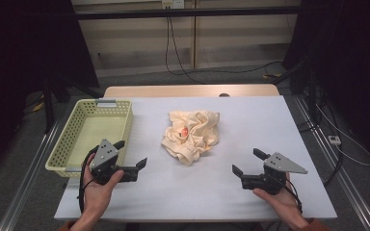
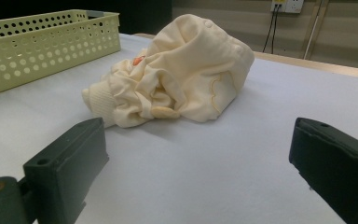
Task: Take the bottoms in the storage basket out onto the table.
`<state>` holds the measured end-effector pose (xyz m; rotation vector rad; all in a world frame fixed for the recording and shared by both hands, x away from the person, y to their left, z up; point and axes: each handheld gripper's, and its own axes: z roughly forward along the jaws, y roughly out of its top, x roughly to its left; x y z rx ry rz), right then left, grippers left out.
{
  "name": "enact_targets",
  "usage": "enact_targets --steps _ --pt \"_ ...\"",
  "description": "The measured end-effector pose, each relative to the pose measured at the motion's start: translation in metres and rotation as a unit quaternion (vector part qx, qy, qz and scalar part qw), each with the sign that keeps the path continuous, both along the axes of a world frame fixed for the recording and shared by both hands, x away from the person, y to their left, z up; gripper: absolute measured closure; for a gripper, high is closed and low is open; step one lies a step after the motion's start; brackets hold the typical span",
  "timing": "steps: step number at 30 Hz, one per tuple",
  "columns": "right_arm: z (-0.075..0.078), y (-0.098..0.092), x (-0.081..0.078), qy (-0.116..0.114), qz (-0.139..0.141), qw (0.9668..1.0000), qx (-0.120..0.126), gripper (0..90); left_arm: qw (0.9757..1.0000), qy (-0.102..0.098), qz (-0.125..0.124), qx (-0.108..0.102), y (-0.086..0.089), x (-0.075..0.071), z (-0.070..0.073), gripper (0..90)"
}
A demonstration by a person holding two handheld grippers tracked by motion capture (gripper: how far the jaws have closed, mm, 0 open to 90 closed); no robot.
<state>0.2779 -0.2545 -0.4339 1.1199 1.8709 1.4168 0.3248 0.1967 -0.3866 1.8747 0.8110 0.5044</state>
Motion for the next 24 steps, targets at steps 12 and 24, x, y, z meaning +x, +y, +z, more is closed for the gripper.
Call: enact_targets --steps 12,24 --pt "0.0 0.0 -0.001 -0.001 -0.001 1.0 0.0 4.0 0.9998 -0.016 0.014 -0.002 0.01 -0.015 -0.014 7.0" --pt "0.001 -0.002 -0.002 -0.002 -0.001 1.0 0.002 4.0 0.9996 -0.024 0.008 0.014 0.011 -0.016 -0.021 6.5"
